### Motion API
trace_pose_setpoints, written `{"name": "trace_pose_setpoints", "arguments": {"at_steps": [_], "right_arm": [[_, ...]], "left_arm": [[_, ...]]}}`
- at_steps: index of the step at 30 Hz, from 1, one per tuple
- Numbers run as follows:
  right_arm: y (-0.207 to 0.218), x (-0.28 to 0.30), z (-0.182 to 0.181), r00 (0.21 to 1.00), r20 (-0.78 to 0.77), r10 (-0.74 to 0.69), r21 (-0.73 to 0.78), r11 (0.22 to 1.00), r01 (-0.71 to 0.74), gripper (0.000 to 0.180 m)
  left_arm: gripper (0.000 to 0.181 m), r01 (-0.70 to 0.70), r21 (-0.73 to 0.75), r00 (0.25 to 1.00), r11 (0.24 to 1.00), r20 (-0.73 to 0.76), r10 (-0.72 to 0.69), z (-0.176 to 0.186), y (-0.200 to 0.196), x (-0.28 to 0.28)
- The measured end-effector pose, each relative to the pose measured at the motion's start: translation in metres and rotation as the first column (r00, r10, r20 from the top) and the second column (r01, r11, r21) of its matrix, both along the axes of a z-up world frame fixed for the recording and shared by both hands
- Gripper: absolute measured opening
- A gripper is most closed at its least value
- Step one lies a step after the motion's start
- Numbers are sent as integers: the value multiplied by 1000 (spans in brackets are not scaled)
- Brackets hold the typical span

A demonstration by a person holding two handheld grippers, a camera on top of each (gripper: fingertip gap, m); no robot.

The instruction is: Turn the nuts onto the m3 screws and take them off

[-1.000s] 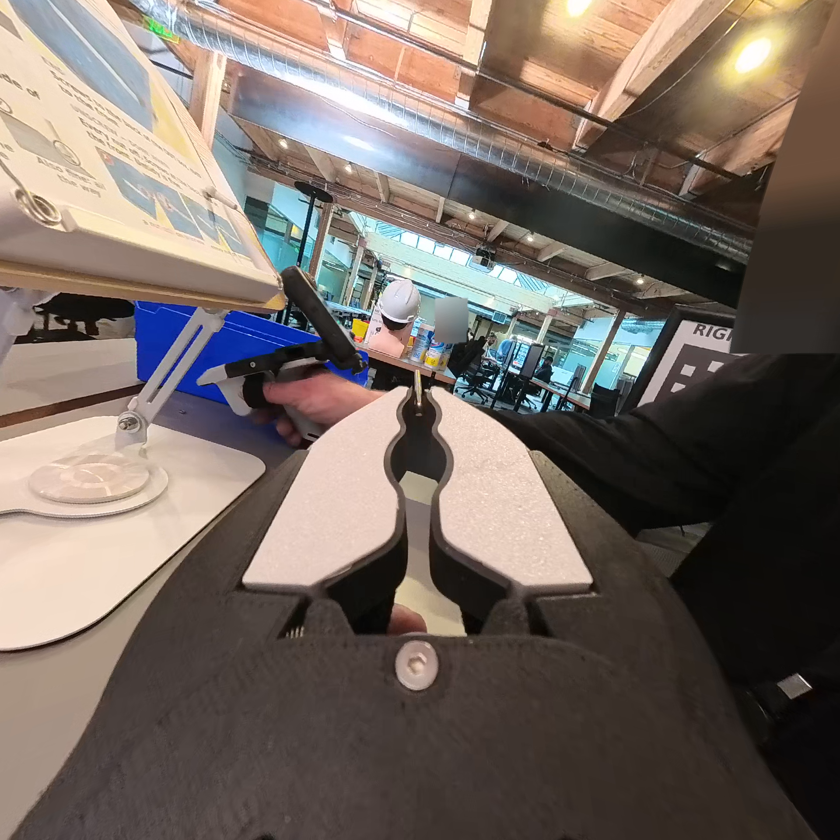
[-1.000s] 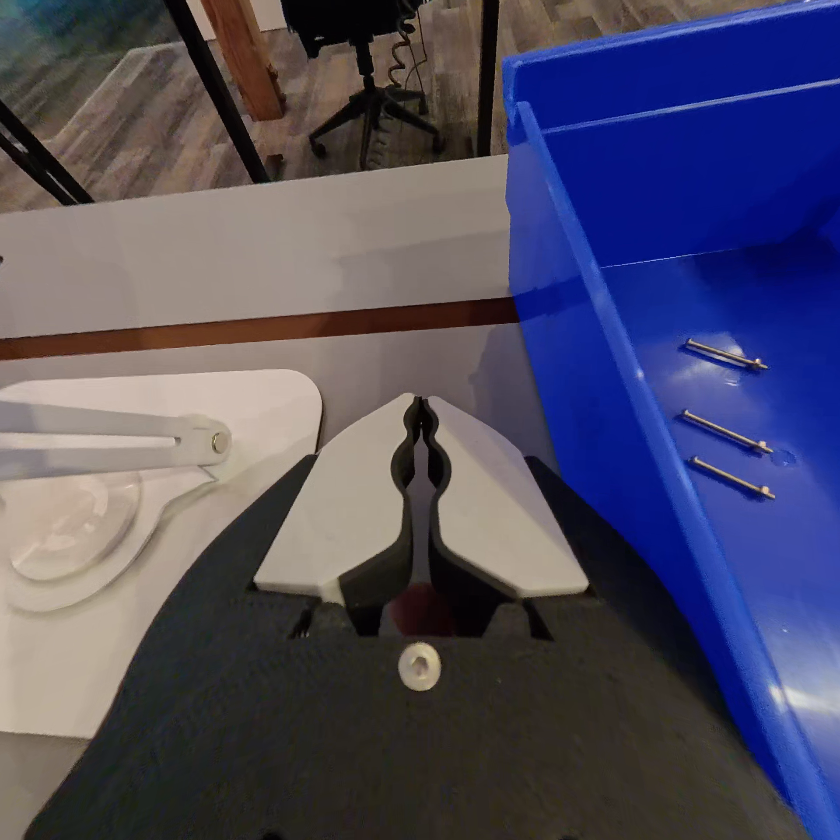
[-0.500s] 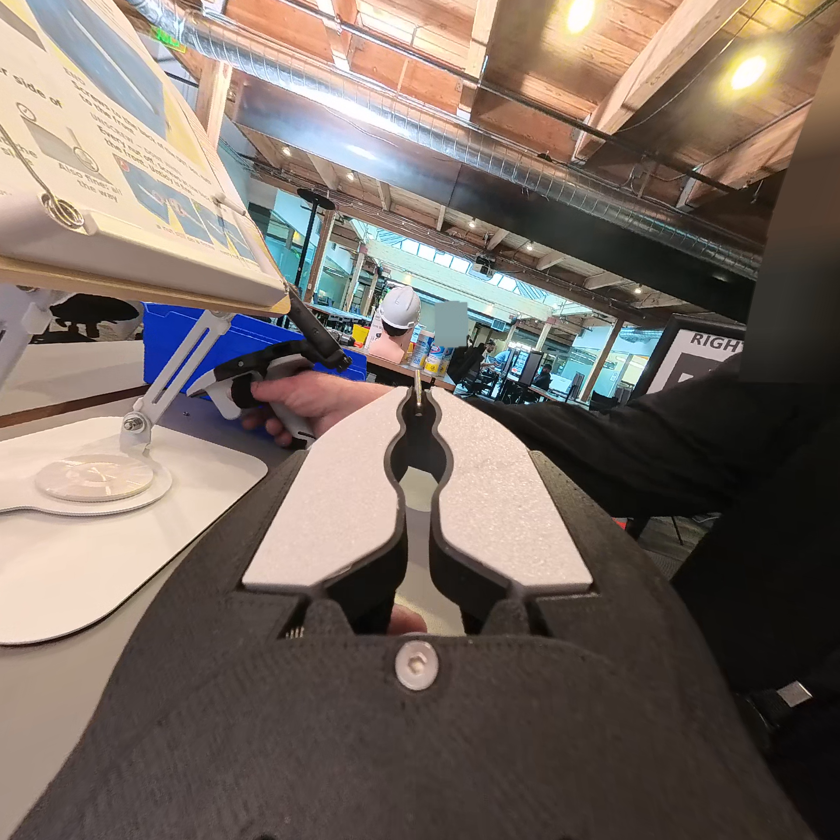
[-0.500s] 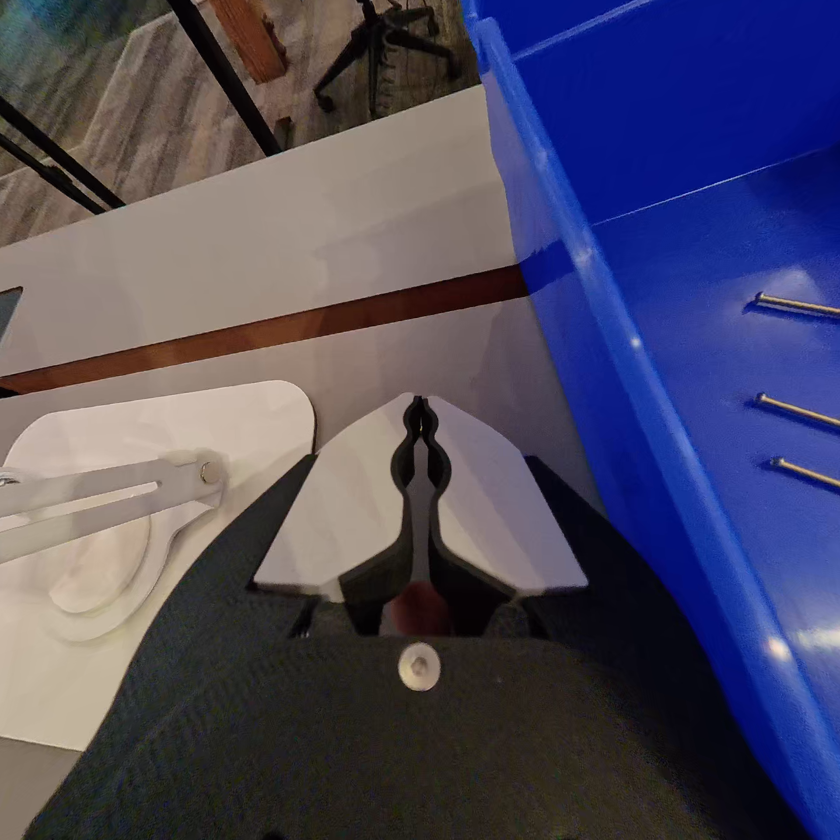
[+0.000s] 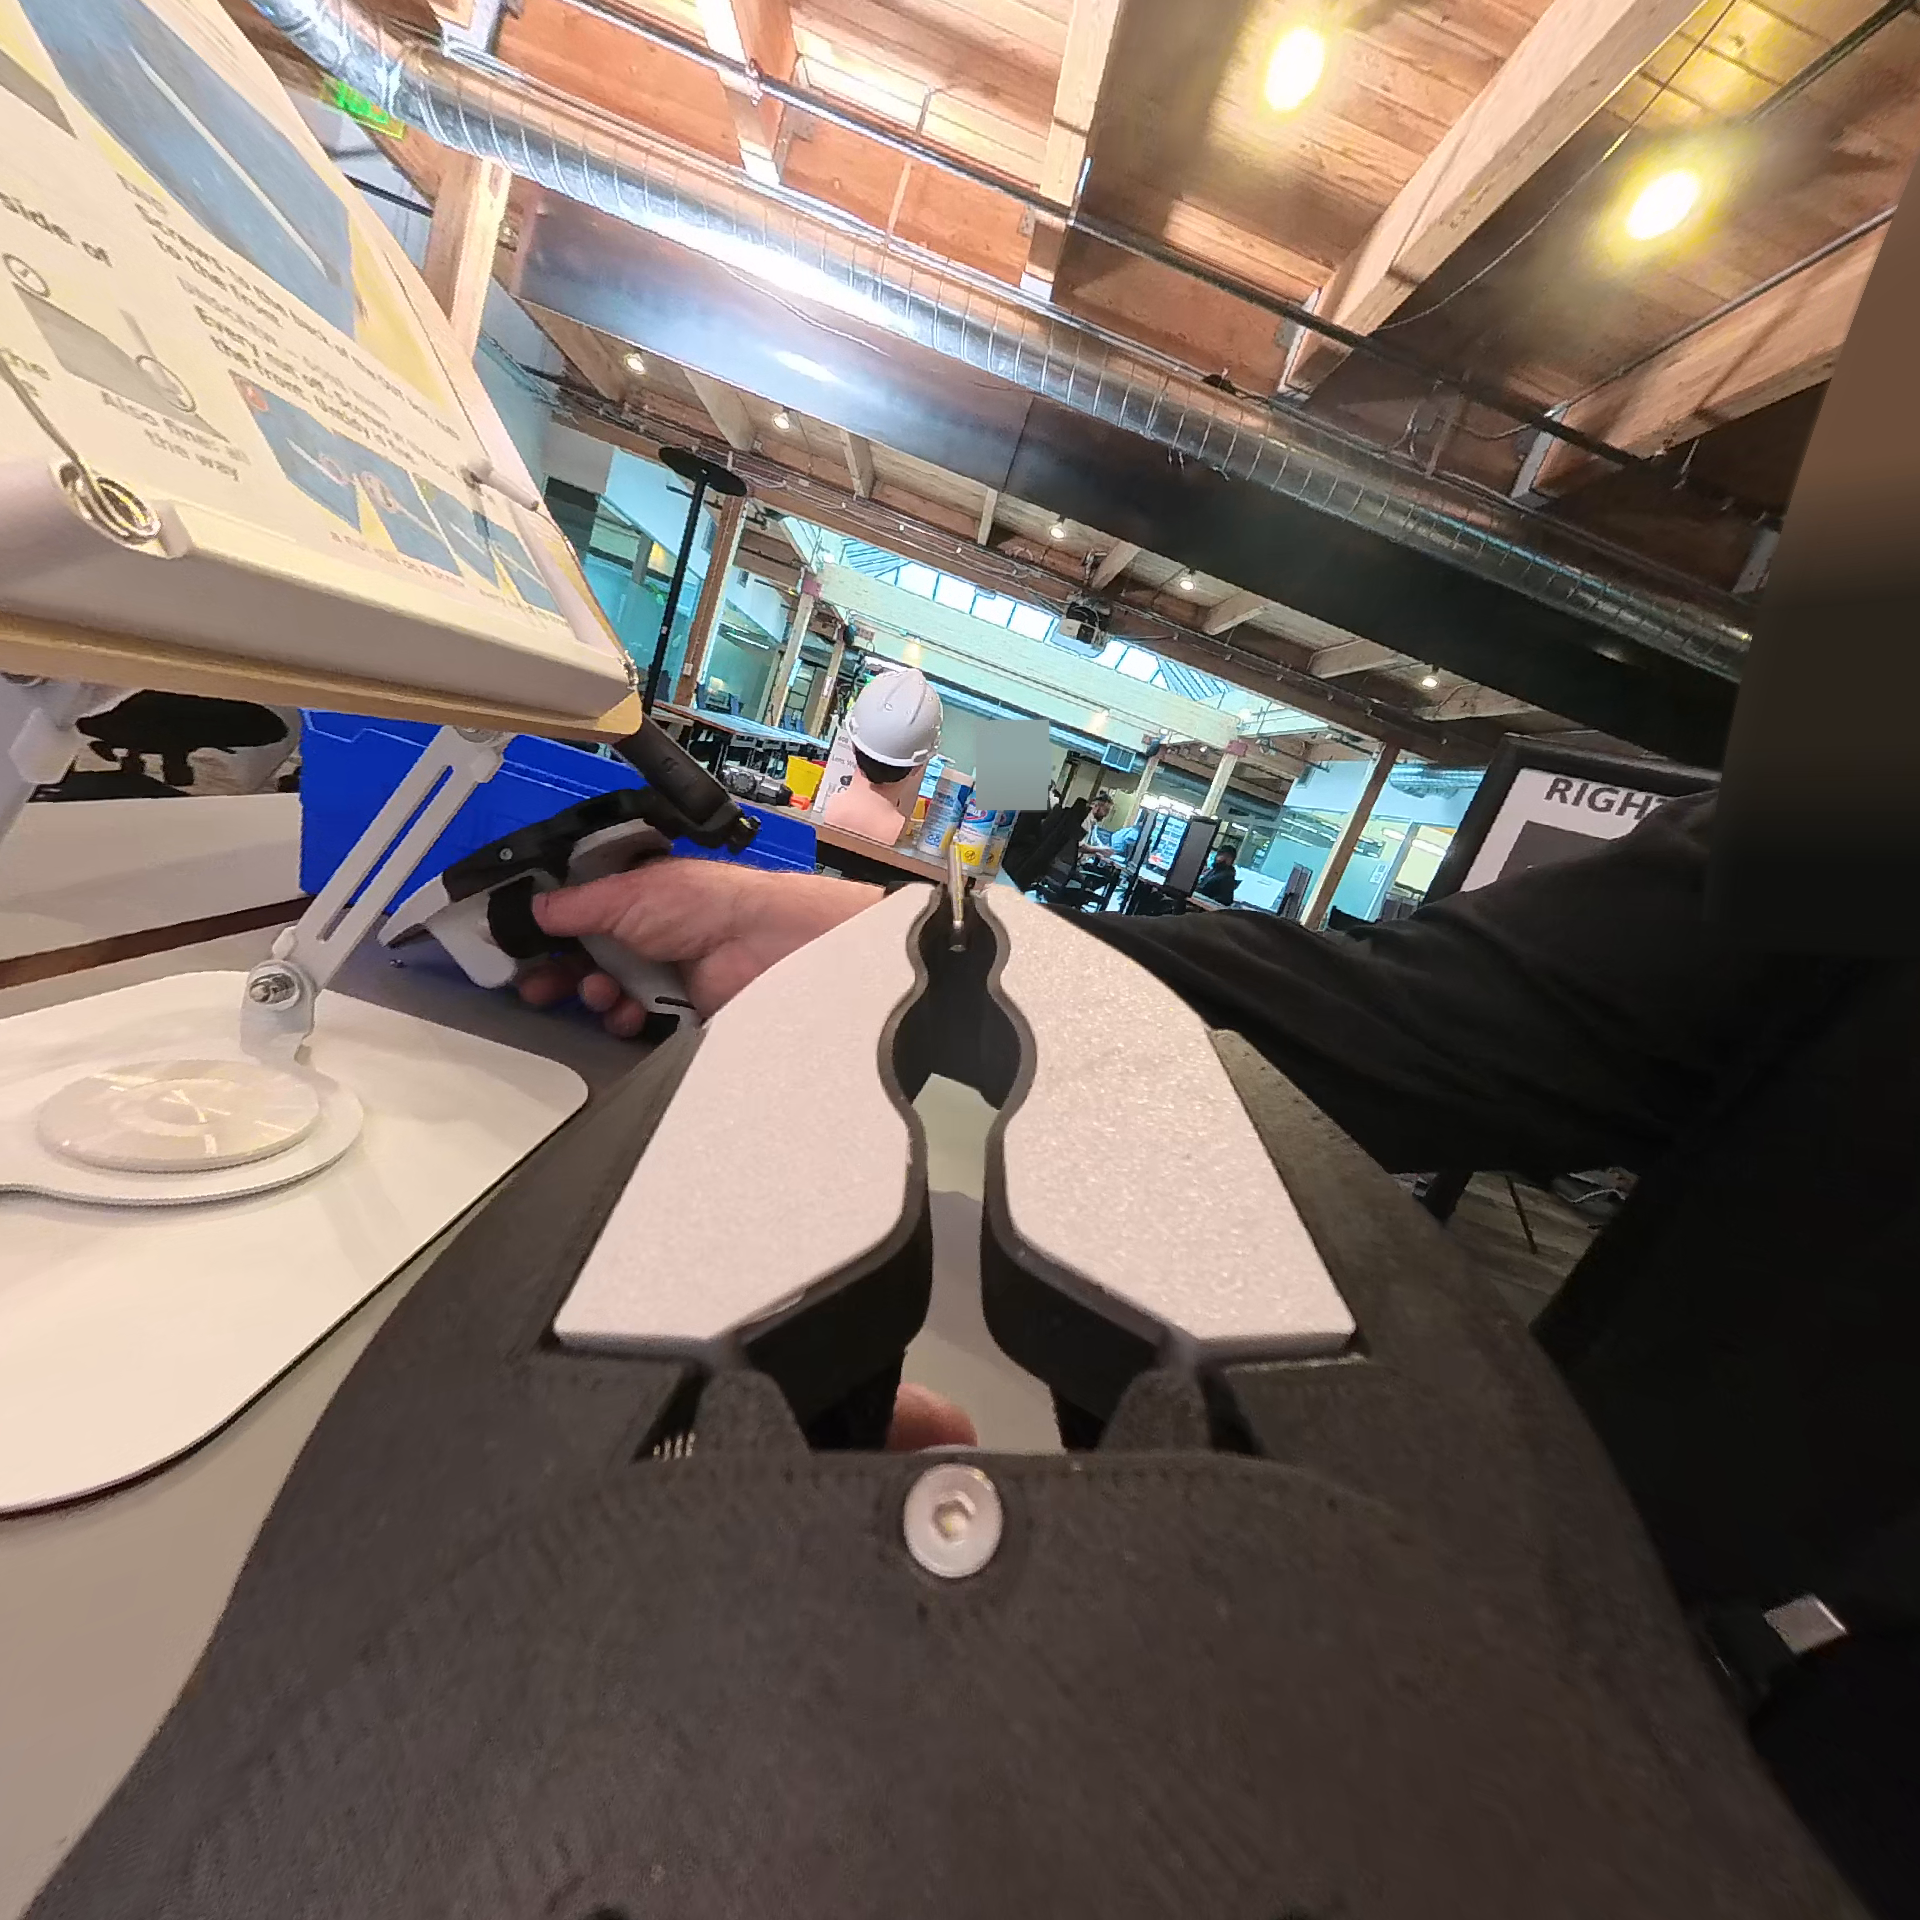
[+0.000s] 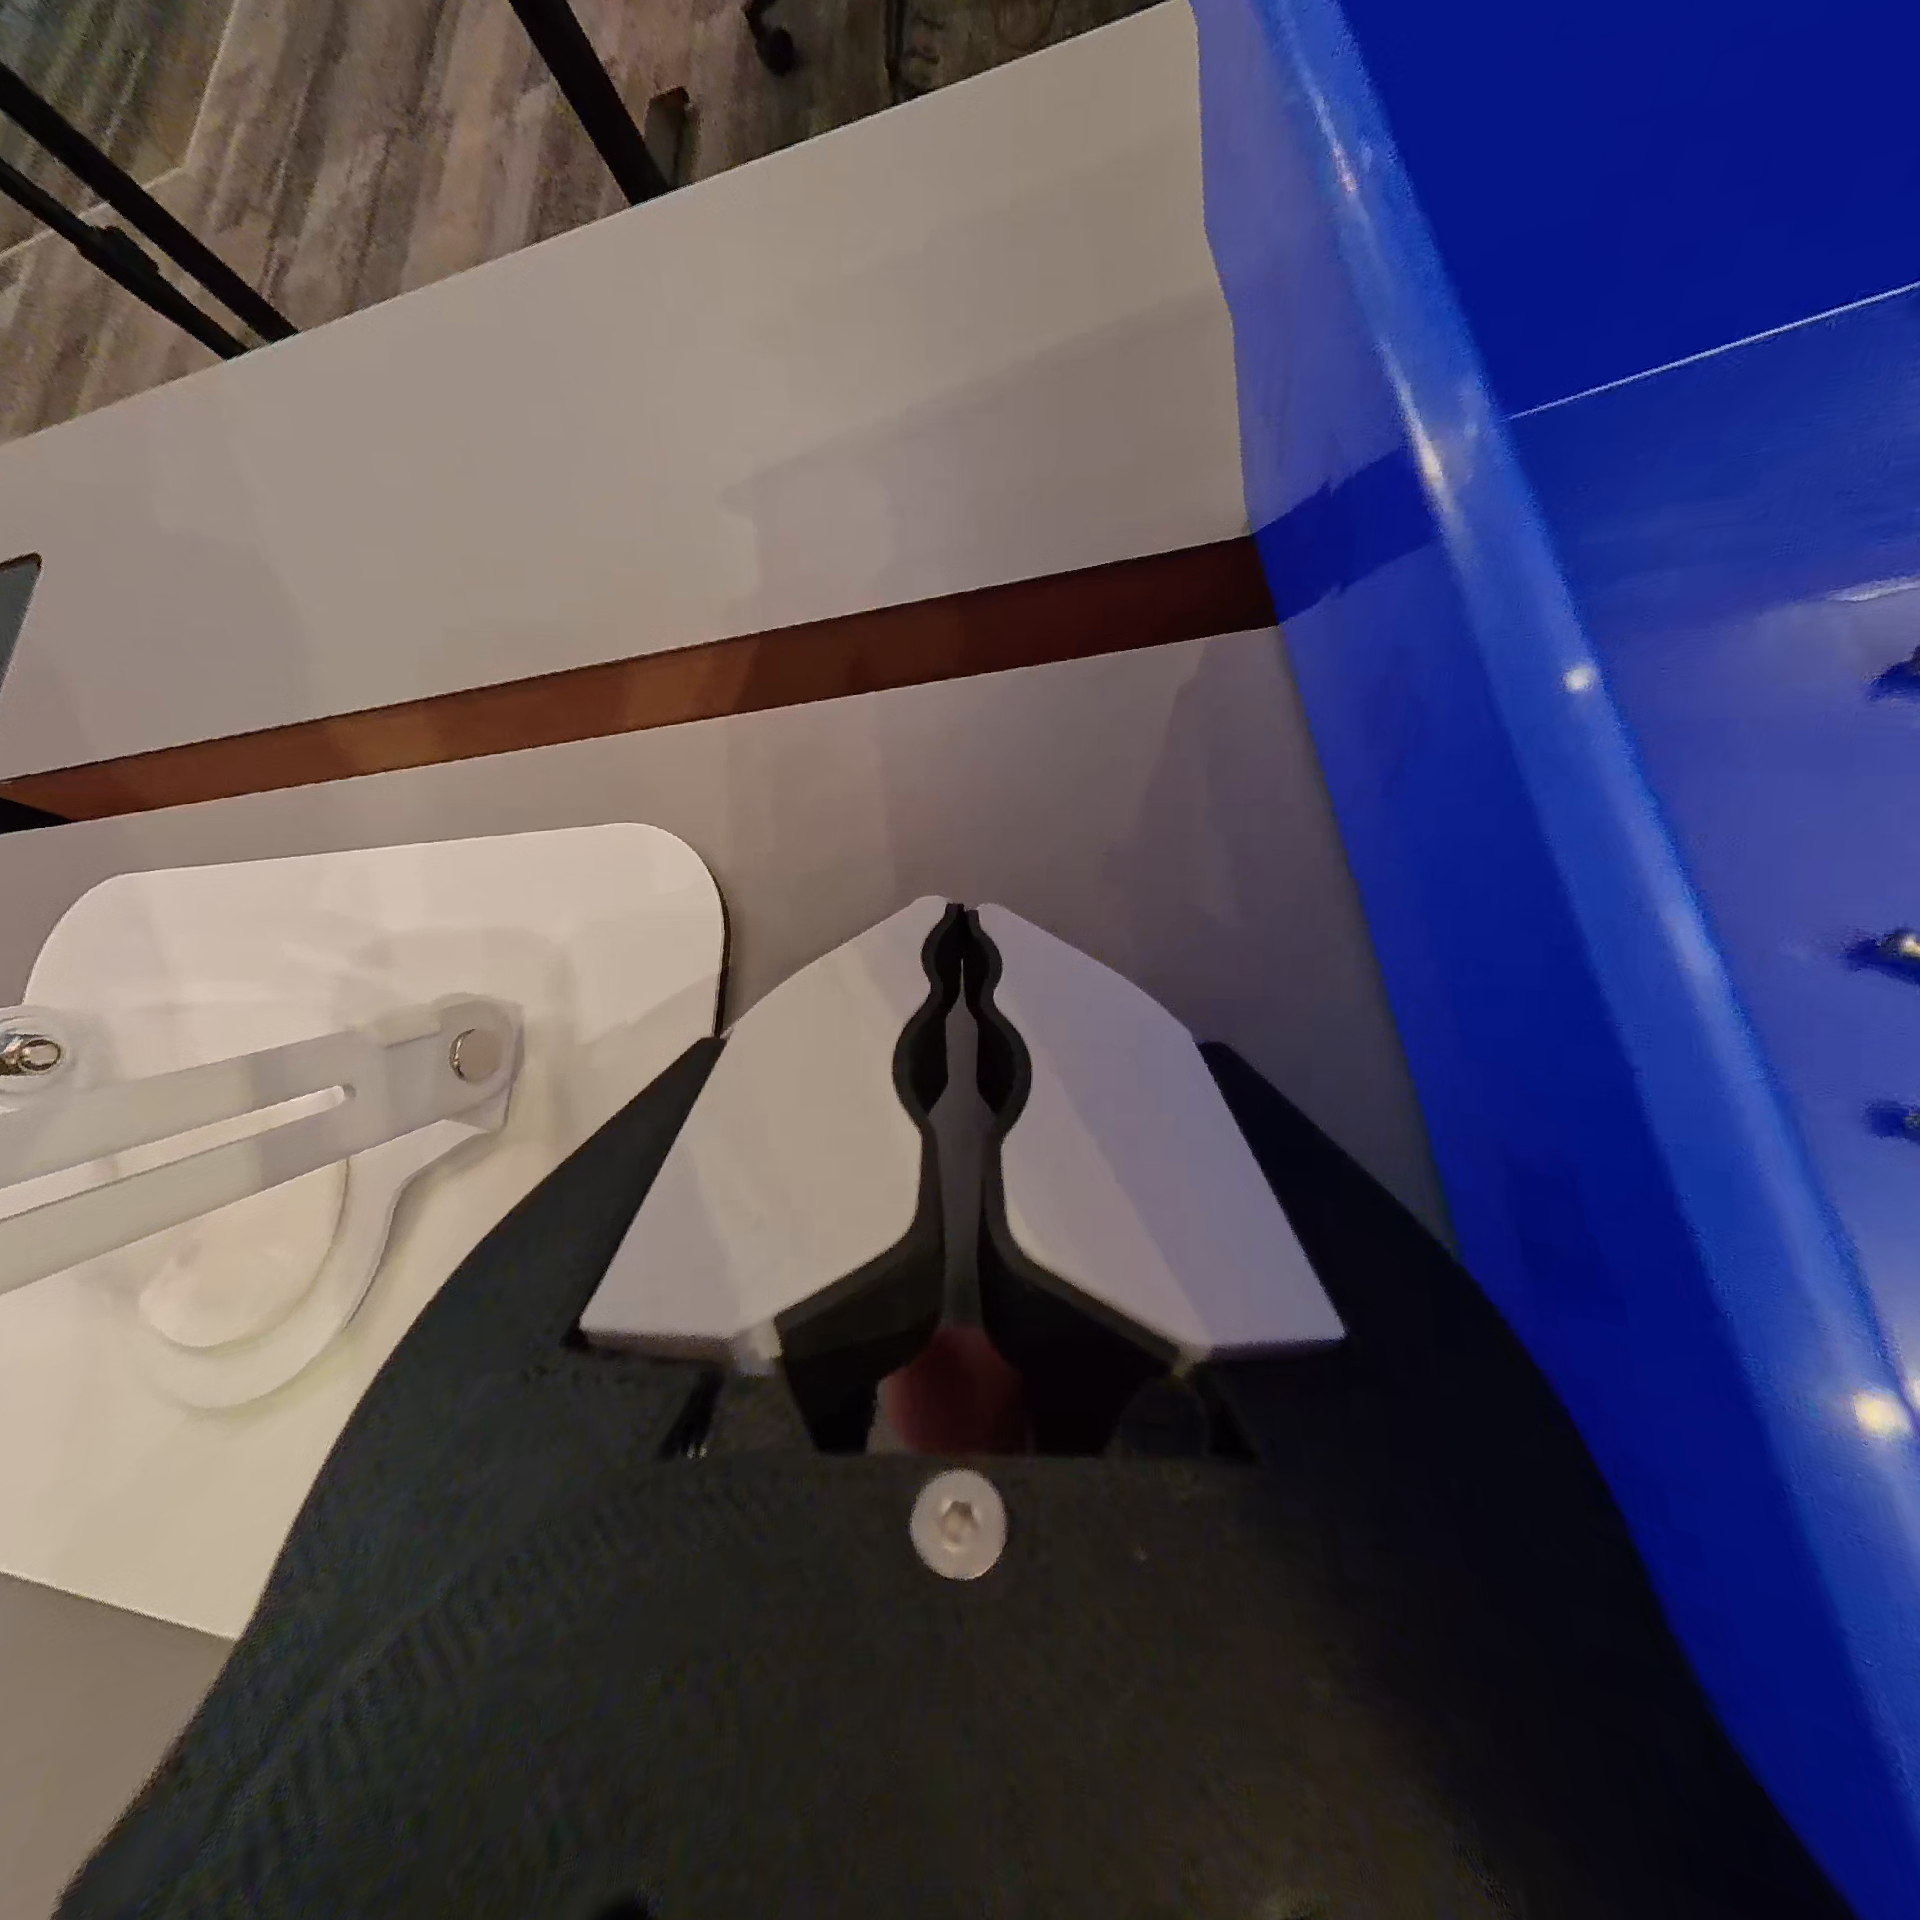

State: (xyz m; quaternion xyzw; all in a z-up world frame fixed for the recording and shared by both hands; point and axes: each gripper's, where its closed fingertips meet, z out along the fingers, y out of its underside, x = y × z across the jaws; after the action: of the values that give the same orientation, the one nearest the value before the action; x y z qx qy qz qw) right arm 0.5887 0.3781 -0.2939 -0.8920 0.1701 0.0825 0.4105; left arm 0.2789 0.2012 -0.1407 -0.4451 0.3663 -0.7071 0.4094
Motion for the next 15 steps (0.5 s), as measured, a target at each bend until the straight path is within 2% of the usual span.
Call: {"name": "trace_pose_setpoints", "arguments": {"at_steps": [15], "right_arm": [[-2,0,-5,1000,16,14,-65,998,-13,0]], "left_arm": [[3,9,-1,1000,1000,19,-9,6,-2,-3]]}}
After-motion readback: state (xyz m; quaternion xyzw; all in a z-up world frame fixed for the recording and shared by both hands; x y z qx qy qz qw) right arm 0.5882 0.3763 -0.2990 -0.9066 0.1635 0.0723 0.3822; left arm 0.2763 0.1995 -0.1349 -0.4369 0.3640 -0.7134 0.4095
